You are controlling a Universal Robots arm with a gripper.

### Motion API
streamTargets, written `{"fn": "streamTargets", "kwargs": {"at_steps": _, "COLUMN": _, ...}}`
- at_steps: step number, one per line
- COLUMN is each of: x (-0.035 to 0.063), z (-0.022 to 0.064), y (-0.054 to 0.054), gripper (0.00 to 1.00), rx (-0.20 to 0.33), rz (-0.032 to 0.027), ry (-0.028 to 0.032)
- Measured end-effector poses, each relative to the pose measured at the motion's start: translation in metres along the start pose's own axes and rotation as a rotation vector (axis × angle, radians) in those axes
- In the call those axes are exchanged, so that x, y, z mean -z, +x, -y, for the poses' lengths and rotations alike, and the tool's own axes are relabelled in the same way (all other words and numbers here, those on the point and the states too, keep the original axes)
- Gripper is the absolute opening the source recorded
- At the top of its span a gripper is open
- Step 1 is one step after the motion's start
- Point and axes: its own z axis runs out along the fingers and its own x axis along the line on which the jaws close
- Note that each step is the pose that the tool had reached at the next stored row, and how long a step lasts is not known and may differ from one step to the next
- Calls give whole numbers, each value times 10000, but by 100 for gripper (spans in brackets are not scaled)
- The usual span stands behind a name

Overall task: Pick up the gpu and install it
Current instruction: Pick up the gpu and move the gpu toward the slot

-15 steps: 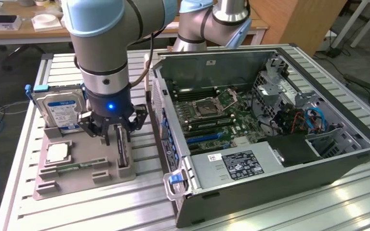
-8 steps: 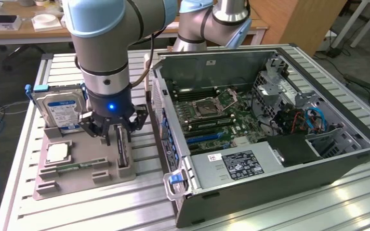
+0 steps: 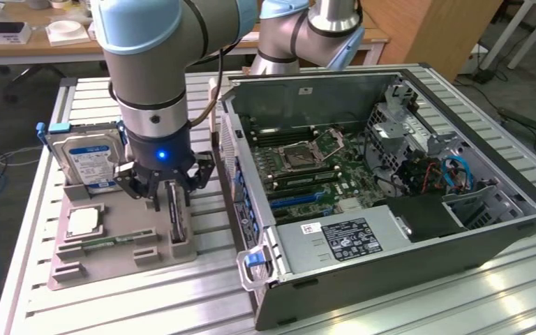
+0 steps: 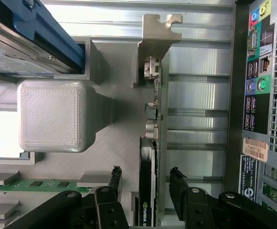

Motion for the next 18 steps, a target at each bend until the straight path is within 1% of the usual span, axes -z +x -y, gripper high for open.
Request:
{"fn": "streamTargets", "kwargs": {"at_steps": 4, "x": 0, "z": 0, "y": 0, "gripper": 53, "rx": 0, "rz": 0, "ry": 0}}
{"fn": "streamTargets", "kwargs": {"at_steps": 6, "x": 0, "z": 0, "y": 0, "gripper": 51, "rx": 0, "rz": 0, "ry": 0}}
{"fn": "streamTargets", "kwargs": {"at_steps": 7, "x": 0, "z": 0, "y": 0, "gripper": 45, "rx": 0, "rz": 0, "ry": 0}}
{"fn": "streamTargets", "kwargs": {"at_steps": 12, "x": 0, "z": 0, "y": 0, "gripper": 45, "rx": 0, "rz": 0, "ry": 0}}
{"fn": "streamTargets", "kwargs": {"at_steps": 13, "x": 0, "z": 0, "y": 0, "gripper": 43, "rx": 0, "rz": 0, "ry": 0}}
{"fn": "streamTargets", "kwargs": {"at_steps": 15, "x": 0, "z": 0, "y": 0, "gripper": 30, "rx": 0, "rz": 1, "ry": 1}}
{"fn": "streamTargets", "kwargs": {"at_steps": 16, "x": 0, "z": 0, "y": 0, "gripper": 30, "rx": -1, "rz": 0, "ry": 1}}
{"fn": "streamTargets", "kwargs": {"at_steps": 17, "x": 0, "z": 0, "y": 0, "gripper": 26, "rx": 0, "rz": 0, "ry": 0}}
{"fn": "streamTargets", "kwargs": {"at_steps": 18, "x": 0, "z": 0, "y": 0, "gripper": 26, "rx": 0, "rz": 0, "ry": 0}}
